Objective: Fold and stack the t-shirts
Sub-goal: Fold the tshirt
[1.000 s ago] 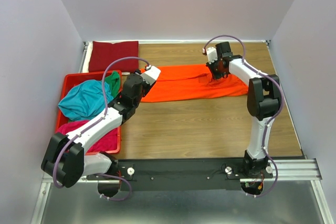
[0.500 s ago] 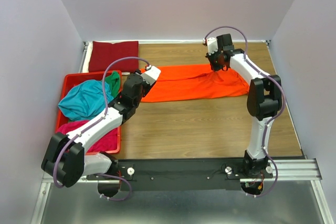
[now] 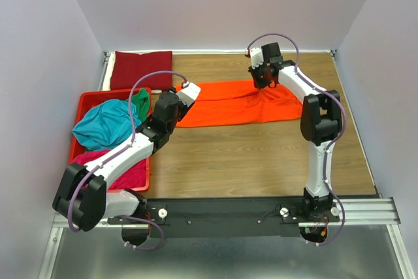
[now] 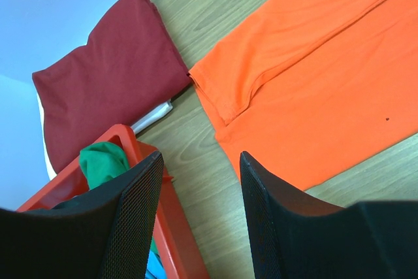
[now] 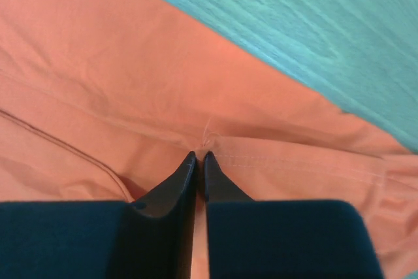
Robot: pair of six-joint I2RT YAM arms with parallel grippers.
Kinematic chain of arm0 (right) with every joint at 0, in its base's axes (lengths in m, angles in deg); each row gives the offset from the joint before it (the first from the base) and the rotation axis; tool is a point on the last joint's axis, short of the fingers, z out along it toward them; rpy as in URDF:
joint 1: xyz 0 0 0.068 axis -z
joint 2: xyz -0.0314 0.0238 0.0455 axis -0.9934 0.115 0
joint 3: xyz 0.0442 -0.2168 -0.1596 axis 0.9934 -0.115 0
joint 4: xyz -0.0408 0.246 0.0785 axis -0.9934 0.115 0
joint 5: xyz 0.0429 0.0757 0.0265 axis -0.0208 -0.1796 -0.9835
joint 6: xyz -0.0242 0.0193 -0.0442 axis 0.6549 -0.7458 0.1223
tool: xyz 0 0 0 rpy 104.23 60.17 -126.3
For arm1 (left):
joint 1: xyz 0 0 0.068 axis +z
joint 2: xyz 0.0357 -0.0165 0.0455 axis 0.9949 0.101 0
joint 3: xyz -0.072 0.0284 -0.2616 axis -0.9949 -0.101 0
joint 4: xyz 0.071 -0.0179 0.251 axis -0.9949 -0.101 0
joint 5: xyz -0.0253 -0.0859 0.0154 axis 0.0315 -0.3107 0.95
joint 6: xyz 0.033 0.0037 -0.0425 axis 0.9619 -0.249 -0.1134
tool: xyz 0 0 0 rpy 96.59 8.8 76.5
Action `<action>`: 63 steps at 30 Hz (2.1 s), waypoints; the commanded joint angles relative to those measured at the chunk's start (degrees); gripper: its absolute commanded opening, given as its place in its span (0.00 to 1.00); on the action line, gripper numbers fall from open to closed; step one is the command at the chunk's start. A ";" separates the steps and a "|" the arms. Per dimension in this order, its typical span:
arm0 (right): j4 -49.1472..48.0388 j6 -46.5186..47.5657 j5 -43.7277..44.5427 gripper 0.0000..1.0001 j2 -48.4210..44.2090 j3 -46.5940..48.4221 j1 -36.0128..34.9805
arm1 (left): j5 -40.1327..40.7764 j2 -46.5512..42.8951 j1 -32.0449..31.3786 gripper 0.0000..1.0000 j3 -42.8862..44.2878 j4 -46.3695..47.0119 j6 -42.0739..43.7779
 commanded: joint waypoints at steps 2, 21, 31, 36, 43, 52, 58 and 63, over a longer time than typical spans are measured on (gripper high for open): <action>0.01 -0.46 0.49 0.35 1.81 2.34 -1.08 | -0.88 0.59 0.09 0.59 0.96 0.98 0.23; -2.43 37.43 -14.74 0.97 -16.58 -27.21 -26.37 | 21.35 -28.66 0.88 0.76 -7.19 14.84 -6.54; -6.40 27.93 3.73 0.79 -0.13 -9.29 -33.42 | 19.86 -36.25 0.97 0.77 -10.55 18.99 -3.99; -6.40 27.66 5.76 0.76 3.47 -8.83 -33.33 | 17.23 -35.10 0.97 0.76 -9.76 17.94 -4.52; -6.40 26.70 7.96 0.45 6.29 -9.70 -33.33 | 15.64 -34.83 1.06 0.76 -9.50 17.23 -5.05; -3.51 32.04 -6.52 0.01 -6.96 -26.10 -33.77 | 12.83 -35.36 0.97 0.76 -9.50 17.23 -4.96; 5.37 40.93 -18.93 0.03 -22.95 -40.80 -37.28 | 3.61 -32.47 0.97 0.76 -8.88 16.00 -5.31; 8.45 39.97 -17.97 0.49 -35.61 -49.51 -37.38 | -6.39 -25.97 1.06 0.76 -7.13 14.34 -8.12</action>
